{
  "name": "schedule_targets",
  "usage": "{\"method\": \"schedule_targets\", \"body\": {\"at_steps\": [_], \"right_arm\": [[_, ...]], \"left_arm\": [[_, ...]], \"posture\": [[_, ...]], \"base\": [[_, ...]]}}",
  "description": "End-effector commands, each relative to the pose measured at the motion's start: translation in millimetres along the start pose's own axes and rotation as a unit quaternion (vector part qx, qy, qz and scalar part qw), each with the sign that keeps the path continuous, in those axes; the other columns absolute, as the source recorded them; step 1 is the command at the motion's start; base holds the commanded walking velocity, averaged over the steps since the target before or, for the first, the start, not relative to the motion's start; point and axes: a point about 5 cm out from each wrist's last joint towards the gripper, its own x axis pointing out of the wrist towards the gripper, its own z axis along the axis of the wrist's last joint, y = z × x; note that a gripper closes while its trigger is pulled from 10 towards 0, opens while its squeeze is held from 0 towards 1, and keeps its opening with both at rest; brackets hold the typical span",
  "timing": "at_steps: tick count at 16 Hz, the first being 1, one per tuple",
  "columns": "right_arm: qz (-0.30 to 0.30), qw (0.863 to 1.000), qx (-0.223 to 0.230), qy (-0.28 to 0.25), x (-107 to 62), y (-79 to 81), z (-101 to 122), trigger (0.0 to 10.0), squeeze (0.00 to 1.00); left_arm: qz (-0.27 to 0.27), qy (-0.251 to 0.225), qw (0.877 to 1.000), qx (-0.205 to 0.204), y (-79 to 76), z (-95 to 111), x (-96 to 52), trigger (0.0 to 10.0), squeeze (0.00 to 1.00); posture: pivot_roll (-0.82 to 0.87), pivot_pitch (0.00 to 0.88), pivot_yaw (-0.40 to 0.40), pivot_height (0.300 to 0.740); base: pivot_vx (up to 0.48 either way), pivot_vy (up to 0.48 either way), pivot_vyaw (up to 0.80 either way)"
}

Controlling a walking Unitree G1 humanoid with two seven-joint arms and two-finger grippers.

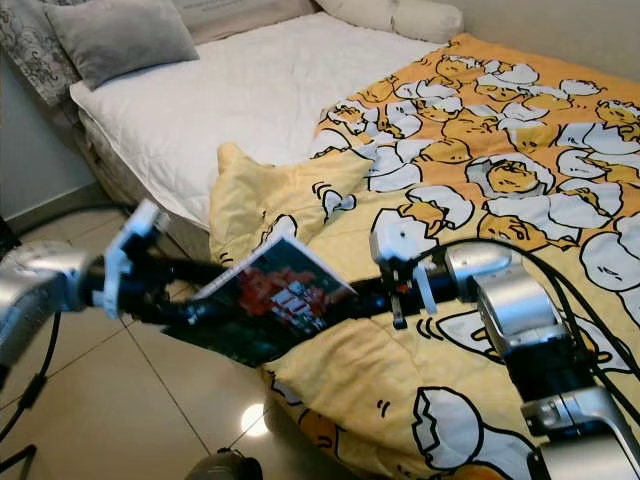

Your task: Clean up the room

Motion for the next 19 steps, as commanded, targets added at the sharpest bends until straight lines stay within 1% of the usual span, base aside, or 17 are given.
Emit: {"method": "schedule_targets", "body": {"at_steps": [1, 2, 3, 5, 7, 8, 9, 10, 11, 13, 15, 17, 19], "right_arm": [[0.005, 1.0, -0.021, -0.019, -3.0, -0.6, 13.6, 0.0, 0.0], [0.007, 1.0, -0.023, -0.02, -2.8, -0.2, 15.1, 0.0, 0.0], [0.008, 0.999, -0.024, -0.02, -3.2, 0.2, 15.6, 0.0, 0.0], [0.011, 0.999, -0.022, -0.02, -3.7, 1.1, 14.7, 0.0, 0.0], [0.014, 1.0, -0.019, -0.02, -3.3, 2.2, 13.6, 0.0, 0.0], [0.015, 1.0, -0.018, -0.02, -2.7, 2.5, 13.2, 0.0, 0.0], [0.017, 1.0, -0.017, -0.02, -1.2, 2.8, 13.0, 0.0, 0.0], [0.018, 0.999, -0.016, -0.02, -0.3, 3.0, 13.1, 0.0, 0.0], [0.02, 0.999, -0.016, -0.021, 0.8, 3.3, 13.5, 0.0, 0.0], [0.022, 0.999, -0.016, -0.022, 2.1, 3.5, 13.6, 0.0, 0.0], [0.022, 0.999, -0.016, -0.022, 2.0, 3.4, 13.5, 0.0, 0.0], [0.021, 0.999, -0.015, -0.023, 1.6, 3.9, 13.0, 0.0, 0.0], [0.02, 0.999, -0.014, -0.023, 1.7, 4.4, 13.0, 0.0, 0.0]], "left_arm": [[0.01, 0.024, 1.0, 0.004, 1.6, -6.8, 1.4, 5.5, 0.0], [0.024, 0.055, 0.998, 0.003, 4.9, -14.3, 3.6, 0.0, 0.0], [0.031, 0.053, 0.998, 0.002, 6.9, -14.6, 4.9, 0.0, 0.0], [0.035, 0.024, 0.999, -0.002, 8.3, -7.9, 6.4, 0.0, 0.0], [0.05, 0.017, 0.999, 0.001, 10.6, -3.9, 9.1, 0.0, 0.0], [0.061, 0.028, 0.998, 0.012, 11.5, -4.0, 11.8, 0.0, 0.0], [0.063, 0.034, 0.997, 0.038, 9.7, -4.2, 16.0, 0.0, 0.0], [0.064, 0.029, 0.996, 0.051, 9.0, -3.8, 18.0, 0.0, 0.0], [0.074, 0.017, 0.996, 0.054, 9.8, -3.4, 20.0, 0.0, 0.0], [0.08, 0.004, 0.996, 0.045, 9.4, -4.5, 22.9, 0.0, 0.0], [0.085, -0.015, 0.995, 0.05, 8.9, -2.3, 24.0, 0.0, 0.0], [0.081, -0.036, 0.995, 0.039, 5.9, -0.8, 23.4, 0.0, 0.0], [0.079, -0.046, 0.995, 0.038, 2.9, -0.7, 22.7, 0.0, 0.0]], "posture": [[-0.04, 0.0, 0.054, 0.74], [-0.04, 0.0, 0.056, 0.74], [-0.04, 0.0, 0.057, 0.74], [-0.04, 0.0, 0.057, 0.74], [-0.04, 0.0, 0.058, 0.74], [-0.04, 0.0, 0.058, 0.74], [-0.04, 0.0, 0.058, 0.74], [-0.04, 0.0, 0.059, 0.74], [-0.03, 0.0, 0.058, 0.74], [-0.03, 0.0, 0.058, 0.74], [-0.04, 0.0, 0.059, 0.74], [-0.04, 0.0, 0.06, 0.74], [-0.04, 0.0, 0.061, 0.74]], "base": [[0.0, 0.0, 0.0], [0.0, 0.0, 0.0], [0.0, 0.0, 0.0], [0.0, 0.0, 0.0], [0.0, 0.0, 0.0], [0.0, 0.0, 0.0], [0.0, 0.0, 0.0], [0.0, 0.0, 0.0], [0.0, 0.0, 0.0], [0.0, 0.0, 0.0], [0.0, 0.0, 0.0], [0.0, 0.0, 0.0], [0.0, 0.0, 0.0]]}}
